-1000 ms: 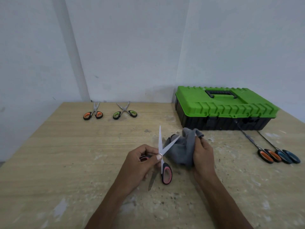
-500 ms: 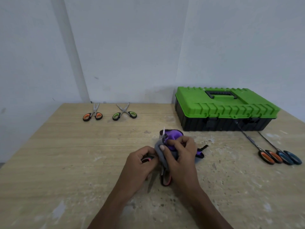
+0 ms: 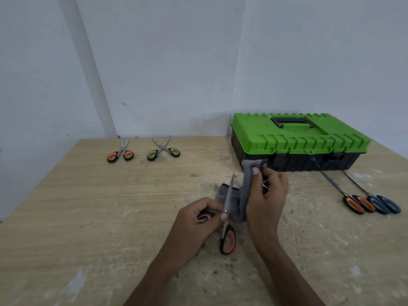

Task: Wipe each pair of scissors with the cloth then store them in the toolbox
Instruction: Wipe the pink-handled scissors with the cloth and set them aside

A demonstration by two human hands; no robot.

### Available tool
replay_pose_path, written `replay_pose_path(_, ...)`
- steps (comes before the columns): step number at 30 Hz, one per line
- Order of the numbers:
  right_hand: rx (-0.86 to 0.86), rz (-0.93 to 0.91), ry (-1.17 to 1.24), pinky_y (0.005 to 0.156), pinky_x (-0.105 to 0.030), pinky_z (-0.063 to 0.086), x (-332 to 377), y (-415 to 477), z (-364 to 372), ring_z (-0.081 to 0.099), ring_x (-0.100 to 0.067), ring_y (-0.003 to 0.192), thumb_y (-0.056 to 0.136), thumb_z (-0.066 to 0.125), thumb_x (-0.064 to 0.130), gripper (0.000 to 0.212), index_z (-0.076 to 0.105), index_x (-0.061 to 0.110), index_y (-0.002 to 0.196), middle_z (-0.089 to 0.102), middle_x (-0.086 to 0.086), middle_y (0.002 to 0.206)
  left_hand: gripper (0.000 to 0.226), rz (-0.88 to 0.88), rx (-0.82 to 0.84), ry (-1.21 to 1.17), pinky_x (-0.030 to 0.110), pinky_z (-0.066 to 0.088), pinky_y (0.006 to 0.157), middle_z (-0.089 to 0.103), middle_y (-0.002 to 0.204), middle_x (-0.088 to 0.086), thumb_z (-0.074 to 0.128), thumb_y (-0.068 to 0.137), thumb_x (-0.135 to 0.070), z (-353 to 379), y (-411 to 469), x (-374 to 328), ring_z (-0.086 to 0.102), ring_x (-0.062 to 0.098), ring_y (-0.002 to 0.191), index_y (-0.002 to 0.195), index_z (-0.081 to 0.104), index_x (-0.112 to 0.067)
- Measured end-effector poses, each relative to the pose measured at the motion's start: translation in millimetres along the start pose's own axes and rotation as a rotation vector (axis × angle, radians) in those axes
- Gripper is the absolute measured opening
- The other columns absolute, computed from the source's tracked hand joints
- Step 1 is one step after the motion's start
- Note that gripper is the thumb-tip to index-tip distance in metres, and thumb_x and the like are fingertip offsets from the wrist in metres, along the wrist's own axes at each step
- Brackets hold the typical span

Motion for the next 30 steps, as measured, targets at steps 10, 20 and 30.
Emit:
replay_pose_path(10, 0.458, 0.166, 0.118, 0.089, -0.006, 0.042, 5.3, -35.9, 16.4, 0.051, 0.009, 0.114, 0.096, 0.062, 0.035, 0.038, 0.049, 0.028, 0.131, 0.055, 0.017, 0.124, 0.005, -0.078, -0.171, -0.078, 0.037, 0.054, 0.054, 0.078, 0.087, 0.000, 0.072, 0.093, -0.014, -11.7, 4.1, 3.4, 0.067, 0.029, 0.063, 0.095, 0.075, -0.016)
replay_pose_path(20, 0.085, 0.255, 0.274, 0.067, -0.011, 0.048, 2.6, -5.9, -7.5, 0.062, 0.003, 0.079, 0.102, 0.053, 0.017, 0.014, 0.059, 0.007, 0.112, 0.065, -0.003, 0.096, 0.002, -0.083, -0.181, -0.115, 0.025, 0.048, 0.051, 0.073, 0.078, 0.004, 0.074, 0.091, -0.016, -14.6, 4.5, 3.8, 0.057, 0.018, 0.054, 0.093, 0.075, -0.016)
replay_pose_path(30, 0.539, 0.263, 0.260, 0.075, -0.015, 0.051, 8.4, -36.2, 17.9, 0.068, -0.001, 0.095, 0.099, 0.060, 0.023, 0.017, 0.065, 0.019, 0.114, 0.072, 0.015, 0.101, 0.002, -0.108, -0.177, -0.122, 0.027, 0.048, 0.049, 0.076, 0.081, 0.002, 0.074, 0.091, -0.014, -17.8, 2.0, 3.9, 0.060, 0.013, 0.053, 0.092, 0.074, -0.014)
Point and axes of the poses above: each hand's wrist, its own y-axis towards the middle knuckle, its own z-axis out of the palm, x = y × z, the point moved 3 cm from there along y, towards the middle knuckle
